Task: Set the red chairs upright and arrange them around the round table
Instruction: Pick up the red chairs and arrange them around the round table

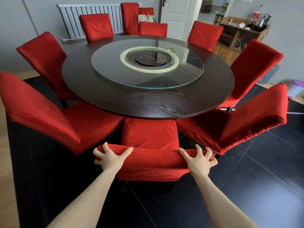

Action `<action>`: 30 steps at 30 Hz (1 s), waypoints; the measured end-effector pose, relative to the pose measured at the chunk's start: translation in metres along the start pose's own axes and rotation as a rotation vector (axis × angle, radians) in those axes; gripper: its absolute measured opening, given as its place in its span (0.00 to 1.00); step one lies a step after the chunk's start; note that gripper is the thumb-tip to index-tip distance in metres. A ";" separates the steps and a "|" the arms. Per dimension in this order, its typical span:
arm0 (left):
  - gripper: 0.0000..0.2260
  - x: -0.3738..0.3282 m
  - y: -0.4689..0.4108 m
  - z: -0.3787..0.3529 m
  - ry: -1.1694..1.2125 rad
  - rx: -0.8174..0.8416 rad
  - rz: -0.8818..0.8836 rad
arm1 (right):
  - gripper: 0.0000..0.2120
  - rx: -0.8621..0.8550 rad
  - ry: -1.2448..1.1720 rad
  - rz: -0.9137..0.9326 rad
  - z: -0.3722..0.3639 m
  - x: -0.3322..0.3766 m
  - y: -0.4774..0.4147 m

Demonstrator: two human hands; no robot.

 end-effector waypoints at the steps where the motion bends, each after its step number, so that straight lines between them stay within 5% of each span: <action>1: 0.48 0.000 0.000 0.000 0.000 -0.004 -0.001 | 0.45 0.009 0.002 0.000 0.000 0.000 -0.001; 30: 0.49 -0.001 -0.001 0.000 -0.013 0.004 0.047 | 0.44 0.033 0.045 -0.035 0.003 0.001 -0.001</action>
Point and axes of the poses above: each hand's wrist, its own y-axis away from the middle knuckle, its own z-axis out of the back of the hand, x = y × z, the point moved 1 cm from there along -y, towards the middle knuckle, and after that the axes turned 7 degrees about -z, right-handed, at the moved point
